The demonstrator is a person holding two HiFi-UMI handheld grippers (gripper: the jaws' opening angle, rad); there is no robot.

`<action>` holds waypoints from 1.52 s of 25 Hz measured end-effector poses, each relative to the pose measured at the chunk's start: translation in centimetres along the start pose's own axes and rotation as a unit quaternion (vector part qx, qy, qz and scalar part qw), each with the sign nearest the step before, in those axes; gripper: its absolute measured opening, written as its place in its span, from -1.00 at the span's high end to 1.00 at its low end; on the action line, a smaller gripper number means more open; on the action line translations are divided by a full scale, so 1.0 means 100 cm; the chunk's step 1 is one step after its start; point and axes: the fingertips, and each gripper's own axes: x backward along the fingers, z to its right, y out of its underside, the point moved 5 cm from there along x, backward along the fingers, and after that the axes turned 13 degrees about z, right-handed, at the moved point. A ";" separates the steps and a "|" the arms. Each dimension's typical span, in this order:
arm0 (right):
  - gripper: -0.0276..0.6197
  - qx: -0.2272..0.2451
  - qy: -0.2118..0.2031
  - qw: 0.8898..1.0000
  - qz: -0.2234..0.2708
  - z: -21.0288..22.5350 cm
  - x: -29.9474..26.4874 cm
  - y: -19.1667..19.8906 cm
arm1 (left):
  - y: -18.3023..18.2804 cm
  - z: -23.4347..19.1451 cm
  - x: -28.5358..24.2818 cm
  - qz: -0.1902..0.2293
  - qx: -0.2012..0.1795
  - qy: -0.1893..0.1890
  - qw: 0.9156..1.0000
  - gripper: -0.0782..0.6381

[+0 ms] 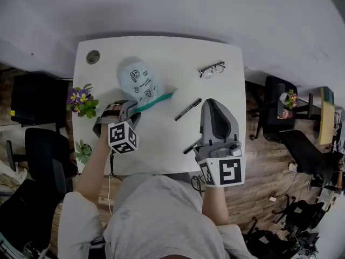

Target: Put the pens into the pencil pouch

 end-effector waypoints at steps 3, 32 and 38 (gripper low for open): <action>0.80 0.000 0.001 1.000 0.000 0.000 -0.001 -0.001 | 0.001 -0.001 0.001 0.005 0.016 0.004 1.000 0.26; 0.80 0.004 -0.058 0.998 0.021 0.010 0.024 -0.023 | -0.080 -0.024 0.067 0.227 0.394 -0.146 0.879 0.59; 0.80 0.009 -0.095 0.995 0.036 0.027 0.031 -0.041 | -0.126 -0.024 0.098 0.284 0.407 -0.199 0.845 0.60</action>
